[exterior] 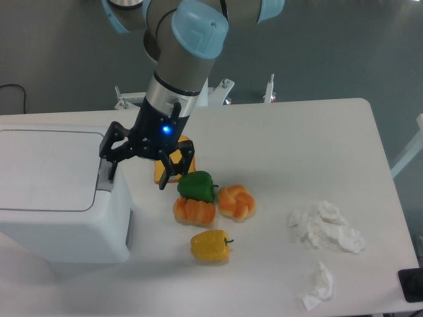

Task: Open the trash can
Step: 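Push the lid edge so the trash can lid swings open, then withdraw the gripper from the lid toward the bread slice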

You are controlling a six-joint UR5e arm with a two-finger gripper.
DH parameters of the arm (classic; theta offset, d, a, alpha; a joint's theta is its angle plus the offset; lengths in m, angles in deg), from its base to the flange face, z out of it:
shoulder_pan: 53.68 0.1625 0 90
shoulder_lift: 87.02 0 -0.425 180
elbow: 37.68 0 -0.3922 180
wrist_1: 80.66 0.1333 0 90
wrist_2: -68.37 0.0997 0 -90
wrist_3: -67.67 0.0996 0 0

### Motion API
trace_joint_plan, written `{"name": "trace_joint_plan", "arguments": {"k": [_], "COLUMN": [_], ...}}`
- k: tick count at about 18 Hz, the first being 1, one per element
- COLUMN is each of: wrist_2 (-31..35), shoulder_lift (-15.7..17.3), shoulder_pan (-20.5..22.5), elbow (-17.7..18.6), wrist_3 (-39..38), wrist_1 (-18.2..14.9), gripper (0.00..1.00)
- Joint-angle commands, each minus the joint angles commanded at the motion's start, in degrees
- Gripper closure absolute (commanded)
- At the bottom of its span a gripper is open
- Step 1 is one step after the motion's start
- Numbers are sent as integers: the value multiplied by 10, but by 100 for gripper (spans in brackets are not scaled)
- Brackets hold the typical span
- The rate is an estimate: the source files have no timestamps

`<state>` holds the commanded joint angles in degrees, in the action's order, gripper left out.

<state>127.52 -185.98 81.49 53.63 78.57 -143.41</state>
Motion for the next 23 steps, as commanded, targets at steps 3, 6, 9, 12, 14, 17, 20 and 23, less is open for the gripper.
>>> {"name": "trace_joint_plan", "arguments": {"k": [3,6,9,12,14,17,20,23], "wrist_2": [0,0,0,-2,-2,2,11,19], "shoulder_lift": [0,0,0,4,4,4,1,3], "shoulder_pan": [0,0,0,1,3,4,7,18], "elbow": [0,0,-1,-4,-10,-21,-34,-36], "wrist_3": [0,0,0,1,2,3,28,88], "wrist_1": [0,0,-1,0,2,7,7,7], "gripper": [0,0,0,0,0,0,0,0]}}
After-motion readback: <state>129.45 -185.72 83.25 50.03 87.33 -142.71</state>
